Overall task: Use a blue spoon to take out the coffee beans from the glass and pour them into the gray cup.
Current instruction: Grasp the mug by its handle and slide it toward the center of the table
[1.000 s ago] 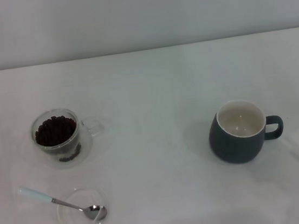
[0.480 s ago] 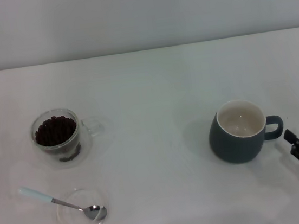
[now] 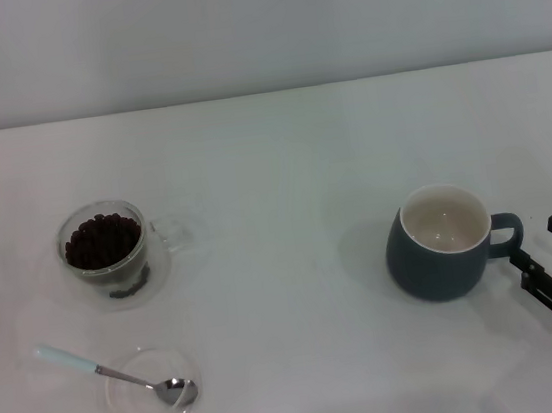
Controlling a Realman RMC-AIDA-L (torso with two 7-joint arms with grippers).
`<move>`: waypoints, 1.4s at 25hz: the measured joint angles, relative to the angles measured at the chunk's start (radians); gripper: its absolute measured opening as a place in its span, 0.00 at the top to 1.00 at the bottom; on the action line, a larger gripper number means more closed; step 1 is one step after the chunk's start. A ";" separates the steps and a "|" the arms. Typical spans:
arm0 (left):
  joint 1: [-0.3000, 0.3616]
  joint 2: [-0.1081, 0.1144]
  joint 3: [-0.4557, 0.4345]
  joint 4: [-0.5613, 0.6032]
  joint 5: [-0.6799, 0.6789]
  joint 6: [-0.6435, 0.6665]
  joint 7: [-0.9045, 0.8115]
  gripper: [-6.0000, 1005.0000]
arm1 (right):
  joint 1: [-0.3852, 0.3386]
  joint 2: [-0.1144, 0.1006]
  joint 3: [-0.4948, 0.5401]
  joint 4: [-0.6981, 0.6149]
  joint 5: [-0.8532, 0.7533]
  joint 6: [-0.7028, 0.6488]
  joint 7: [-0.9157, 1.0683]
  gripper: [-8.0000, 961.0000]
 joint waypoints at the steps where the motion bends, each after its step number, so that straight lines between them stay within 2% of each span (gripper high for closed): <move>1: 0.000 0.000 0.000 0.000 0.000 0.000 0.000 0.30 | 0.001 0.000 0.000 -0.005 0.000 0.006 0.000 0.35; 10: 0.001 0.001 0.001 0.000 0.000 0.000 0.002 0.30 | 0.005 0.000 0.001 -0.072 0.001 0.103 -0.038 0.35; 21: 0.011 0.002 0.002 0.003 0.000 0.000 0.003 0.30 | 0.019 0.000 0.008 -0.083 0.009 0.109 -0.040 0.37; 27: 0.013 0.005 0.002 0.008 0.000 0.000 0.003 0.30 | 0.020 0.000 0.005 -0.086 0.005 0.107 -0.040 0.43; 32: 0.010 0.006 0.002 0.010 -0.001 0.000 0.006 0.30 | 0.025 -0.001 0.001 -0.087 0.004 0.109 -0.040 0.64; 35: 0.008 0.006 0.002 0.011 -0.002 0.000 0.006 0.30 | 0.025 0.000 0.000 -0.088 0.003 0.110 -0.040 0.71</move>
